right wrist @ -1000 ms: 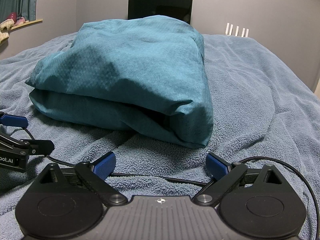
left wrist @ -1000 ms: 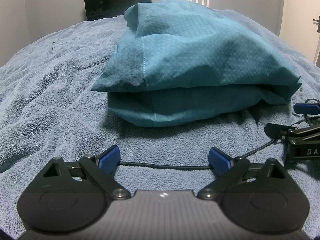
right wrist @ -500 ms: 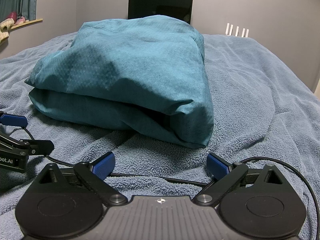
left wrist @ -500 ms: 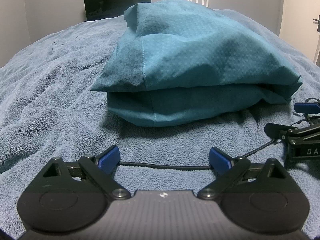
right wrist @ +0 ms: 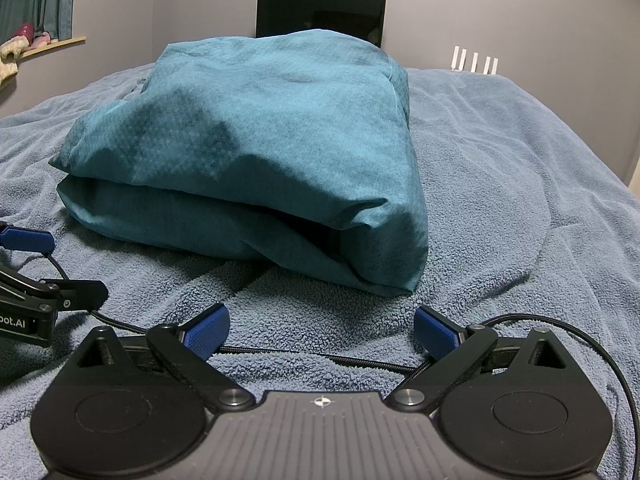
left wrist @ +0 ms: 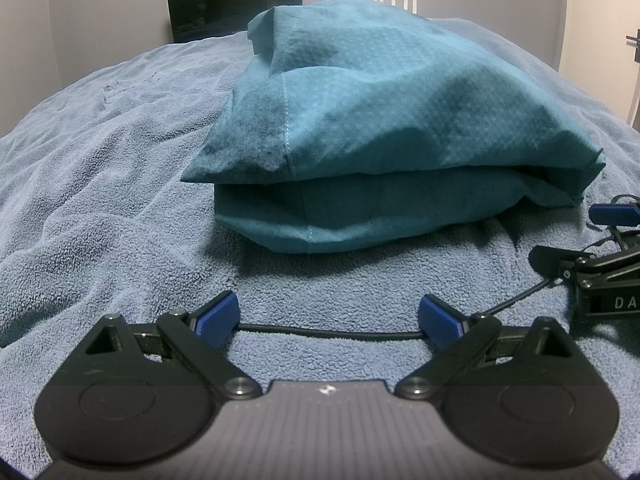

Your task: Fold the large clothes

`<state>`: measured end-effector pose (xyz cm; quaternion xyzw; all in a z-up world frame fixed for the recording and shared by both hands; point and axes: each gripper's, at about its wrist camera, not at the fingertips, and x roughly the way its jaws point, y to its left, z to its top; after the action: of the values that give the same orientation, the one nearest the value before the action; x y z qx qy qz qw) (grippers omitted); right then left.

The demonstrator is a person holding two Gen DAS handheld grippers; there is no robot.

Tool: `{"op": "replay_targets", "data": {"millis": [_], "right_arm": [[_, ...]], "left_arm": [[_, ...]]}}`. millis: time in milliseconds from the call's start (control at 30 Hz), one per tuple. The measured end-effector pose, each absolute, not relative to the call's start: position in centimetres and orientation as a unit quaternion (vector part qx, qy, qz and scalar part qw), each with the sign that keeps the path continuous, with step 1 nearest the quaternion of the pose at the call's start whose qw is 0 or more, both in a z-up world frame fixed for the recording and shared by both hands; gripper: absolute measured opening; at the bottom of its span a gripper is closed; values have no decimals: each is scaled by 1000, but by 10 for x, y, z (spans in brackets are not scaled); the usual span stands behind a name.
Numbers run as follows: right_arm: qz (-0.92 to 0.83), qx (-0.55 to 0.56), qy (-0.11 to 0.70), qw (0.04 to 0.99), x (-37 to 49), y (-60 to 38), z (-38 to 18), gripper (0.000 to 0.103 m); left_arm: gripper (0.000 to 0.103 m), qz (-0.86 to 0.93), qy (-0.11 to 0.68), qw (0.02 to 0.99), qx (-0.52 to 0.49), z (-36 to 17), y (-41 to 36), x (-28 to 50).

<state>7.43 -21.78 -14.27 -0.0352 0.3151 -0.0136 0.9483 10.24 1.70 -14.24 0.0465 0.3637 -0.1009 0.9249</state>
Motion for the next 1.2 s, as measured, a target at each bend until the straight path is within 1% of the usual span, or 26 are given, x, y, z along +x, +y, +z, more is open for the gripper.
{"op": "replay_targets", "data": {"millis": [700,833,1200], "right_arm": [[-14,-35,315,948,75,-217,-143,101],[-14,-36,316,948,75,-217,-143,101],[-12,-37,318,947,76,-221,-143,102]], "left_arm": [[99,-106,363,925,46,-146,25,111],[103,-102,371,922,48,-147,23,111],[103,-94,369,923,54,-151,27,119]]}}
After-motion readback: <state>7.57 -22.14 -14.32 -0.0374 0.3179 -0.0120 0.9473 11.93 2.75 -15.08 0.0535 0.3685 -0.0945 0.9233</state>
